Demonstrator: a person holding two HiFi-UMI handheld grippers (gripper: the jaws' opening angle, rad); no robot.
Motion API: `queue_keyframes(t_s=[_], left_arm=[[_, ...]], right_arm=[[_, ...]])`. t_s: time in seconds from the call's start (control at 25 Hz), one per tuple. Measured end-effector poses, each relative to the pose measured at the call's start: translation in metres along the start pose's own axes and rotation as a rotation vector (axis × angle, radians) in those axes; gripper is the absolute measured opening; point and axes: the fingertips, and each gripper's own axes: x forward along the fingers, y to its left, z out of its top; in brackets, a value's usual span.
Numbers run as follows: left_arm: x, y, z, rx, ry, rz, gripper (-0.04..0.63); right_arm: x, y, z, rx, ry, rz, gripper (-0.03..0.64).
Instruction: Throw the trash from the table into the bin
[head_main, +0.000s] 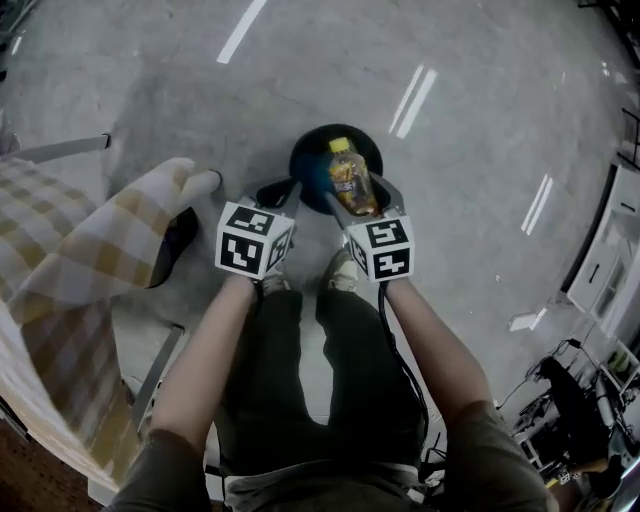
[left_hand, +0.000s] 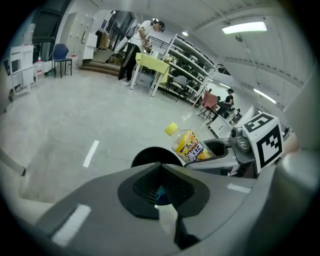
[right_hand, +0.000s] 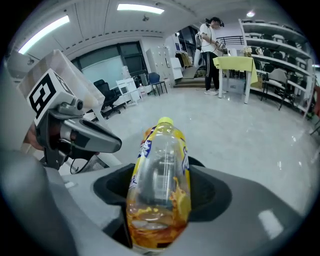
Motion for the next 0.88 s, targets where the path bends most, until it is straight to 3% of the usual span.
queue_keyframes(t_s=[0.24, 0.64, 0.88], left_arm=[[0.029, 0.01, -0.033, -0.005, 0.041, -0.001, 0.006], [0.022, -0.003, -0.04, 0.015, 0.062, -0.007, 0.006], [-0.004, -0.022, -0.013, 0.05, 0.048, -0.016, 0.006]], right_arm=[[0.046, -0.024, -0.044, 0.172, 0.11, 0.012, 0.328], [0.037, -0.023, -0.045, 0.119, 0.119, -0.009, 0.337], [-0.008, -0.017, -0.021, 0.157, 0.05, -0.031, 0.331]])
